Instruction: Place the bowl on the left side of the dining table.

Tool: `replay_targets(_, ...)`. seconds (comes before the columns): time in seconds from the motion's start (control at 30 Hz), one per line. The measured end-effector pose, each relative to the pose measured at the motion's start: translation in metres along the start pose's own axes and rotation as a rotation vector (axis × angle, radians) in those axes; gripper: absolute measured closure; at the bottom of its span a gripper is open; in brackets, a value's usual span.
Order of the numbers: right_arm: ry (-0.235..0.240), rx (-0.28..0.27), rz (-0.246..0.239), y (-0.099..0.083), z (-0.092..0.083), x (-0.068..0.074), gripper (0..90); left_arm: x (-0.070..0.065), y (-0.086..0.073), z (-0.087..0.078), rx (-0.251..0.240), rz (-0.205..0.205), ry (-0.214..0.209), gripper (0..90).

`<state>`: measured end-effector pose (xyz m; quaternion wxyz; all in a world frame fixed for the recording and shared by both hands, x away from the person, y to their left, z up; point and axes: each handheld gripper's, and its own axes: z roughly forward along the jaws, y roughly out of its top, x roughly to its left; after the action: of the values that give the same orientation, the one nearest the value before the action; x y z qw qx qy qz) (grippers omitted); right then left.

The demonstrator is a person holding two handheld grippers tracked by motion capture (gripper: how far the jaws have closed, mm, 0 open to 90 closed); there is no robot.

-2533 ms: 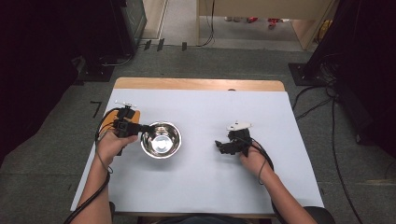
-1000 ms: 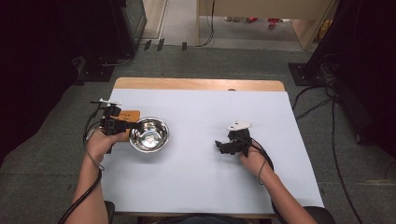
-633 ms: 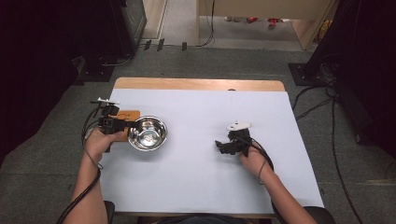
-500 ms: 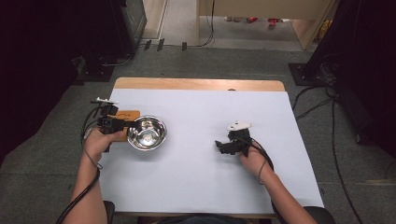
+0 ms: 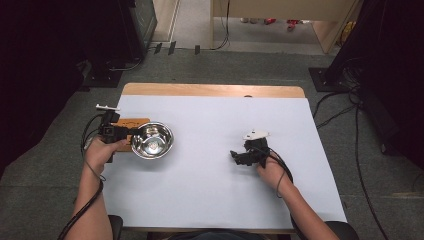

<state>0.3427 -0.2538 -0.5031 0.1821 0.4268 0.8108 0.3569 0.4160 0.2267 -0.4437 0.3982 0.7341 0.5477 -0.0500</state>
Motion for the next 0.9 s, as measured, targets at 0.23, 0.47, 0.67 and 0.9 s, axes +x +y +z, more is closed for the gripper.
replay_targets(0.23,0.000,0.000,0.000,0.000,0.000,0.000,11.8,0.006,0.000,-0.006,-0.015,-0.013,0.015,84.9)
replay_targets(0.47,0.001,0.000,-0.001,0.000,0.000,0.000,11.7,0.011,-0.001,-0.010,-0.028,-0.029,0.030,84.9)
replay_targets(0.67,0.000,0.000,0.000,0.000,0.000,0.000,11.7,0.014,-0.001,-0.013,-0.037,-0.042,0.038,84.9)
replay_targets(0.9,0.000,0.000,0.000,0.000,0.000,0.000,11.7,0.023,-0.003,-0.022,-0.068,-0.075,0.054,84.9)
